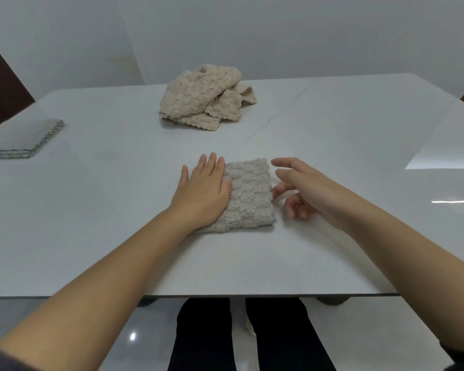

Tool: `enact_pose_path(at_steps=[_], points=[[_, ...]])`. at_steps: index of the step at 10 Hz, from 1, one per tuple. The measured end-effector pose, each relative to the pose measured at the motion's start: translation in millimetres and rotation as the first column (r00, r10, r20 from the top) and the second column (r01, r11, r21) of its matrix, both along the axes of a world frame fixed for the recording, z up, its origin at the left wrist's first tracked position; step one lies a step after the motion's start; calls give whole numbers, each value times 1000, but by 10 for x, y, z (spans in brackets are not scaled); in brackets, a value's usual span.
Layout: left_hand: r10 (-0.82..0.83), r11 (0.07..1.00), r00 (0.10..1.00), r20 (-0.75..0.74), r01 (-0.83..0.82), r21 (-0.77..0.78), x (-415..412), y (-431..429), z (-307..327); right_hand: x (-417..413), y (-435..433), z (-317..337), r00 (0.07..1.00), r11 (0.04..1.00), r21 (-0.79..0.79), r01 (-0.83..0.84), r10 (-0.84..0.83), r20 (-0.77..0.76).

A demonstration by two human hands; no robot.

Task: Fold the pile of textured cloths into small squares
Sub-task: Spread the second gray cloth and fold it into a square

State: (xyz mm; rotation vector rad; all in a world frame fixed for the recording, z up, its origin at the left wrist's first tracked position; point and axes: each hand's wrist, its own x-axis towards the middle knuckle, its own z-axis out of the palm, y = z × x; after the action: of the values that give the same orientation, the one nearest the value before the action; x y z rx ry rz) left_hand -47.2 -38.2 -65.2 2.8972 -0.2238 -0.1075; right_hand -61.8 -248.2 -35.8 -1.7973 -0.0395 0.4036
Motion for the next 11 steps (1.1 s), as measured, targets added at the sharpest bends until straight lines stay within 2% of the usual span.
enact_pose_path(at_steps=[1, 2, 3, 4, 5, 7, 8, 11], points=[[0, 999, 1000, -16, 0, 42, 14, -4, 2, -96, -5, 26, 988, 986, 63, -152, 154, -31], [0, 998, 998, -70, 4, 58, 41, -8, 26, -177, 14, 53, 962, 962, 29, -272, 273, -25], [-4, 998, 996, -93, 9, 55, 46, -3, 36, -247, 119, 36, 906, 905, 104, -413, 419, -55], [-5, 998, 997, -77, 10, 61, 38, 4, 28, -278, 173, 25, 890, 889, 76, -452, 455, -39], [-2, 998, 999, -49, 5, 68, 28, -6, 14, -248, 76, 56, 910, 909, -36, -414, 415, 1], [4, 996, 1000, -15, -3, 89, 20, -12, -24, -278, 69, 74, 912, 913, 0, -408, 408, -43], [3, 996, 1000, -1, -3, 90, 24, -14, -23, -271, -49, 60, 930, 930, -47, -365, 362, -54], [10, 996, 1000, 7, -10, 87, 14, -20, -16, -290, -155, 52, 944, 946, -45, -320, 314, -100]])
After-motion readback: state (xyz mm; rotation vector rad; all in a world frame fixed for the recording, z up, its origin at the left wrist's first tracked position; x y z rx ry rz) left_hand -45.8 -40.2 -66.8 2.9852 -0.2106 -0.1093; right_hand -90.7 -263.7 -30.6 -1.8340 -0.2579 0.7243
